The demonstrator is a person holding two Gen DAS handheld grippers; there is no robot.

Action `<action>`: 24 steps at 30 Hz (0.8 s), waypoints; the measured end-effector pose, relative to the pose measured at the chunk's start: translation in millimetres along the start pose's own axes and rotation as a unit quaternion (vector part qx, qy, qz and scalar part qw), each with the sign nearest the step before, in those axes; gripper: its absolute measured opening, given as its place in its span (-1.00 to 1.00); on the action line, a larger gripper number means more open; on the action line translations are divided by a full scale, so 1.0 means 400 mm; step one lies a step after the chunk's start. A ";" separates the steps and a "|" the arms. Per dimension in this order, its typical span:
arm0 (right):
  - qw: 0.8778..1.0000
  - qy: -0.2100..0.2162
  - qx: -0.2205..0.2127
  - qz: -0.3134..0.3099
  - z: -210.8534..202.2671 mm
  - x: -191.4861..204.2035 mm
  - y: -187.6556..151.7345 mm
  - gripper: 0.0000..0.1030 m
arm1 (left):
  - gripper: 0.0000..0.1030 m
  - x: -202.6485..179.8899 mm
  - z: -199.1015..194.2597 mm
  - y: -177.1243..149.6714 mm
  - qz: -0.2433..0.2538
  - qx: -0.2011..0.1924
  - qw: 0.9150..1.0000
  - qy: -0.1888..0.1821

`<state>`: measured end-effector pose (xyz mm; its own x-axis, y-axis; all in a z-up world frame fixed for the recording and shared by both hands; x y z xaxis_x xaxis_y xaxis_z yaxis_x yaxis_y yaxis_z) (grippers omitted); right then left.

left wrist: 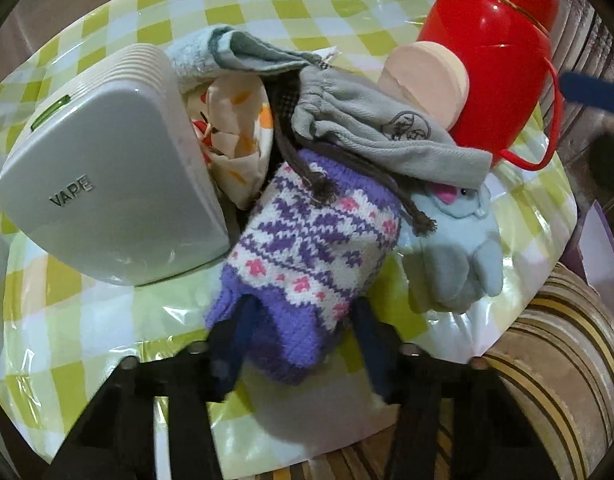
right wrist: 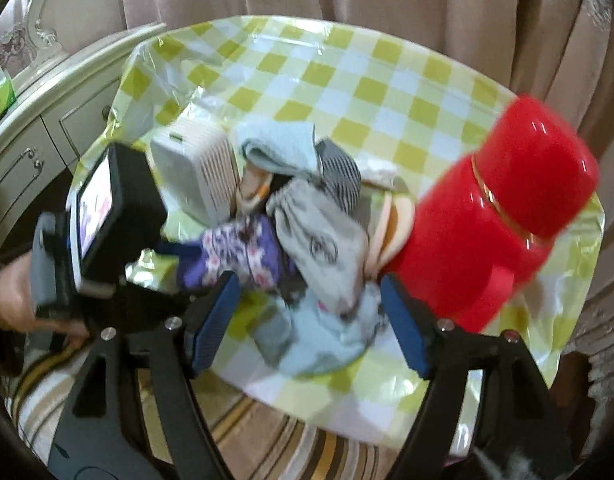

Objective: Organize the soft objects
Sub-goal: 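Grasp the purple patterned knit sock with the left tool, then grasp the light blue towel with the right tool while the left tool holds the sock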

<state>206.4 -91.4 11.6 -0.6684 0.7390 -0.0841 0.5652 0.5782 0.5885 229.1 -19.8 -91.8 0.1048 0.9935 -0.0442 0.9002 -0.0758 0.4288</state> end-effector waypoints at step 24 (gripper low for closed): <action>0.981 0.028 0.035 -0.189 0.274 0.122 0.206 0.54 | -0.77 0.026 -0.150 -0.080 -0.062 -0.030 0.989 -0.131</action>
<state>273.5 30.4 -32.2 -0.8609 0.4486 -0.2401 0.3023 0.8305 0.4678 176.1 -1.9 -52.0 0.1075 0.9384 -0.3285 0.8875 0.0584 0.4571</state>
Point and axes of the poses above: each gripper's, at about its wrist camera, not at the fingertips, and z roughly the way its jaws point, x to its left, y to its top, the point moved 6 cm from there along z, roughly the way its jaws point
